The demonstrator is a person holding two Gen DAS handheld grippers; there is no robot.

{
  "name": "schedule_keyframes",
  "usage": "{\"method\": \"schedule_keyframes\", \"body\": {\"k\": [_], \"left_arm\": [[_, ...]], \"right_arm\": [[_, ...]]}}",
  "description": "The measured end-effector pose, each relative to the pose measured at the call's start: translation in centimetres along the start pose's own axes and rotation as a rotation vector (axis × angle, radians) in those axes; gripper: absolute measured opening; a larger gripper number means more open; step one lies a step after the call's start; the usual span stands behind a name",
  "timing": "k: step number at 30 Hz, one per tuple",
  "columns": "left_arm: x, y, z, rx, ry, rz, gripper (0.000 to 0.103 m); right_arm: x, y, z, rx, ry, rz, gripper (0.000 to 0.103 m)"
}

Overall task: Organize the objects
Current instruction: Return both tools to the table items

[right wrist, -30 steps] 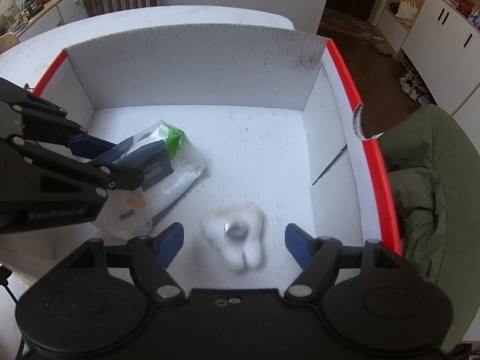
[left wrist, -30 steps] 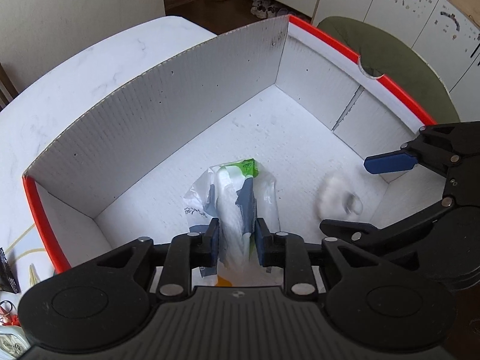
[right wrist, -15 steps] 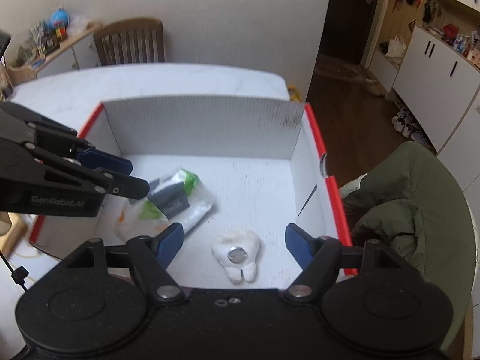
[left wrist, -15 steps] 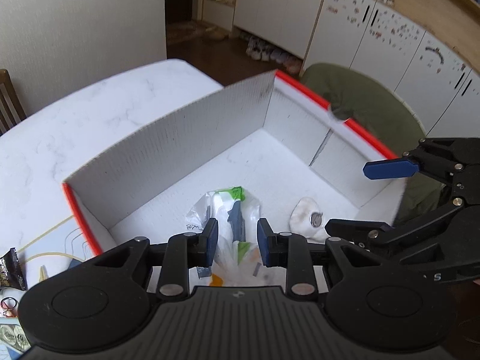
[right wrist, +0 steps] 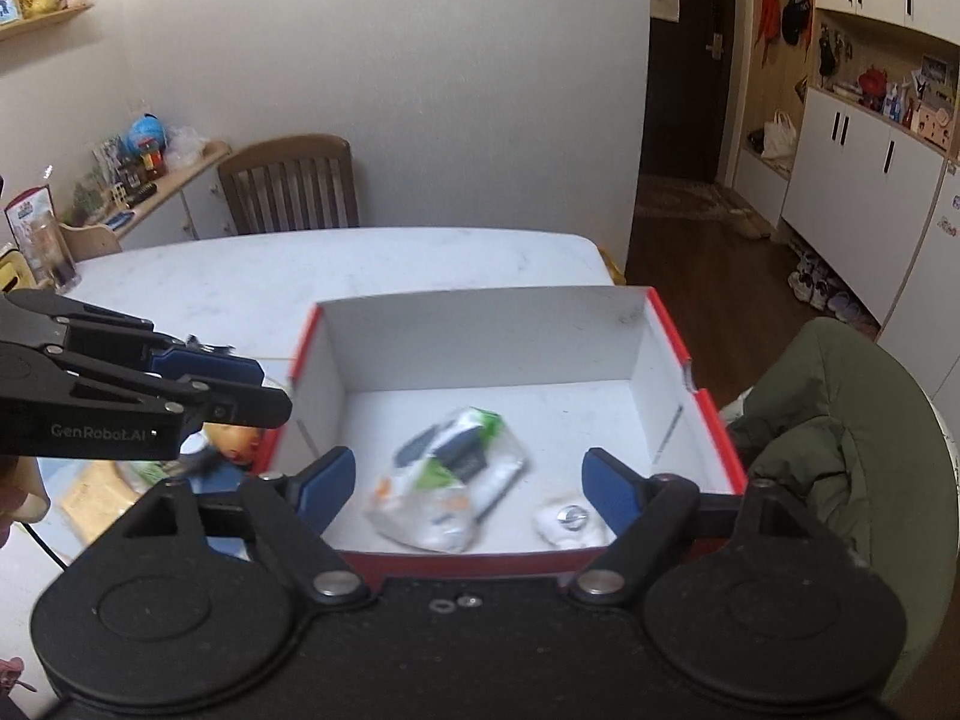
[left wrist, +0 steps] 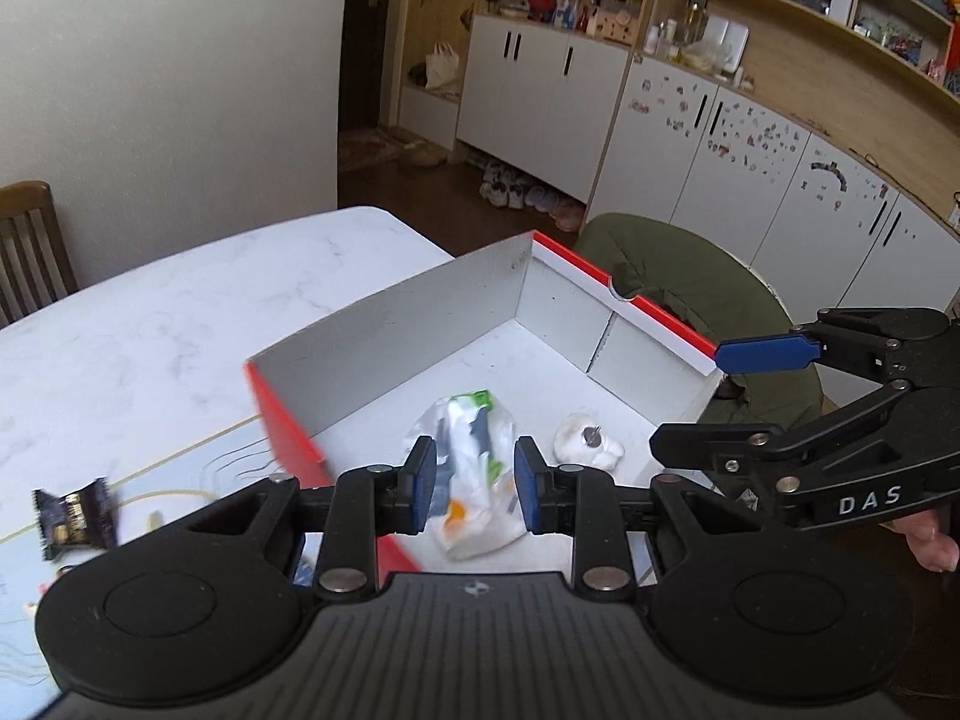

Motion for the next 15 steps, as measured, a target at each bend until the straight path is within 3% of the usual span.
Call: {"method": "schedule_keyframes", "body": {"k": [9,10,12,15], "left_arm": [[-6.4,-2.5,3.6,0.025,0.058,-0.028,0.027],[-7.0,-2.9,4.0,0.020,0.060,-0.027,0.030],[-8.3,-3.7,5.1,0.013,0.067,-0.031,0.056],[-10.1,-5.0,6.6,0.006,0.078,-0.033,0.061]], "right_arm": [[-2.3,-5.9,0.7,0.039,0.061,-0.008,0.089],[-2.4,-6.6,0.8,0.040,0.066,-0.007,0.090],[-2.5,-8.1,1.2,0.047,0.066,-0.016,0.090],[-2.6,-10.4,1.9,0.035,0.054,-0.026,0.092]]}}
Point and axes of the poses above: each gripper's, at about its wrist camera, not at the fingertips, and x roughly the way its jaws point, y to its right, z to its underside, the point moved 4 cm from there along x, roughly the way its jaws point, and after that the axes turned 6 degrees about z, right-handed, at the moved point
